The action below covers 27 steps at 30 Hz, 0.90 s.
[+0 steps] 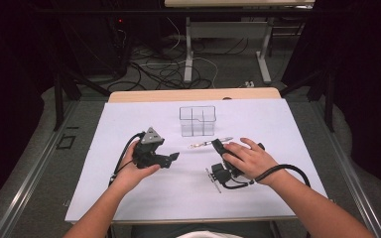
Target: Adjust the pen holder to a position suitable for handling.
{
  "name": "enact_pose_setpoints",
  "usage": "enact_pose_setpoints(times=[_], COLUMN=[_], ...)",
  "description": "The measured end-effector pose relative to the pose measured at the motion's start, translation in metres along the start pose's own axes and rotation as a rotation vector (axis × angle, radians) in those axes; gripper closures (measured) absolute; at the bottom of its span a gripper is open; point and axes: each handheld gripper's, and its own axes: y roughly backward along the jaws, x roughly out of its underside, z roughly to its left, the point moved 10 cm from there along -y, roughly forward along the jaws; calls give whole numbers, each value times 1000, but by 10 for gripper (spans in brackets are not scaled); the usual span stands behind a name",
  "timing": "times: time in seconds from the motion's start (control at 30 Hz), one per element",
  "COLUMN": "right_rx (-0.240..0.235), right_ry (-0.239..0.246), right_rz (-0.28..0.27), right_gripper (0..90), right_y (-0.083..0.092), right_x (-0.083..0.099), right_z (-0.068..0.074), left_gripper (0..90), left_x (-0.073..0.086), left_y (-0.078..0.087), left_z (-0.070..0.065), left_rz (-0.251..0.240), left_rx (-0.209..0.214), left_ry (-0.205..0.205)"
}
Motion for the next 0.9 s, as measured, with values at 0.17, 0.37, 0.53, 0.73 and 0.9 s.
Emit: enact_pose_setpoints(times=[0.17,0.37,0.53,0.73,0.9], right_rx=[-9,-8,-14,-23,-28], right_ry=[10,23,41,73,75], right_rz=[-13,-18,-35,-46,-56], right_gripper=[794,793,793,793,793], right_y=[1,2,3,5,5], right_x=[-5,-9,-15,-20,-23], right_z=[3,5,9,12,13], left_gripper=[330,355,370,449,516], left_x=[-6,-12,-14,-13,-12], left_y=[-5,-12,-18,-26,-29], left_z=[-15,-28,-35,-41,-43], left_rz=[48,81,104,152,210], left_rx=[17,46,75,109,126], left_ry=[-131,-229,-236,-256,-306])
